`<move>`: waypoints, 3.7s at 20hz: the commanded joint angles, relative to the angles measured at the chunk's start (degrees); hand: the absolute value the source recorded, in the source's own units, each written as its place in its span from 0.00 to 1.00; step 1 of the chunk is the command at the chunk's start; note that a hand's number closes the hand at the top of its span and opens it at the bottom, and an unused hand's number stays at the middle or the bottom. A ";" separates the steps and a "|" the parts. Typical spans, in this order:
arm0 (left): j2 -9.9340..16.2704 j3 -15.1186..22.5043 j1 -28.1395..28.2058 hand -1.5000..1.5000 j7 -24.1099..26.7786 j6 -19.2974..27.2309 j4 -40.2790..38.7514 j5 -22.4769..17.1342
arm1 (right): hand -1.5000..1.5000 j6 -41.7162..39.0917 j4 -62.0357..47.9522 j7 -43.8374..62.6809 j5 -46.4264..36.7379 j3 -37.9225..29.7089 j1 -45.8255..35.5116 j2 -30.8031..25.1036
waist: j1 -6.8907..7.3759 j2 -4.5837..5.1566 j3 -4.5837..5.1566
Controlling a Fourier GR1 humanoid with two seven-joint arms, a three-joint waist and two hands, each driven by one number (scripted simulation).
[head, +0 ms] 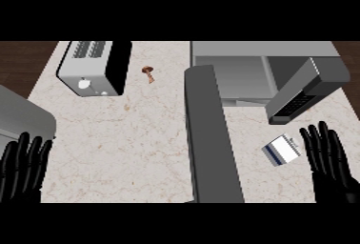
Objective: Pick up the milk, place it into the microwave and close the microwave
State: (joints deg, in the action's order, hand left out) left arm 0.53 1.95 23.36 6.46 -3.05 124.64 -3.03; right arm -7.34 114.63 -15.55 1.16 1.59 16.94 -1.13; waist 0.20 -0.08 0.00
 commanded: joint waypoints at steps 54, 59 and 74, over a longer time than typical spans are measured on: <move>0.67 -0.14 11.51 0.00 11.06 -5.39 0.08 -2.17 | 0.00 -4.84 -96.60 -45.80 -8.03 -19.13 -36.41 -18.21 | 0.92 0.34 -0.13; 1.90 -3.63 9.96 0.00 9.94 -6.13 -0.41 -4.79 | 0.00 -1.65 -98.64 -46.43 -8.35 -18.21 -36.93 -13.41 | 0.83 0.29 -0.11; -0.12 0.67 14.04 0.00 9.74 -5.69 2.58 -1.96 | 1.00 -15.96 -99.02 -50.77 -3.06 -21.46 -36.85 -15.61 | 1.05 0.39 -0.27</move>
State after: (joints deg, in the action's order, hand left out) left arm 0.79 1.97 36.21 16.80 -9.02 125.38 -5.35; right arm -12.00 16.09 -58.34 -3.18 -19.47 -21.45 -16.36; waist 1.23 0.33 -0.22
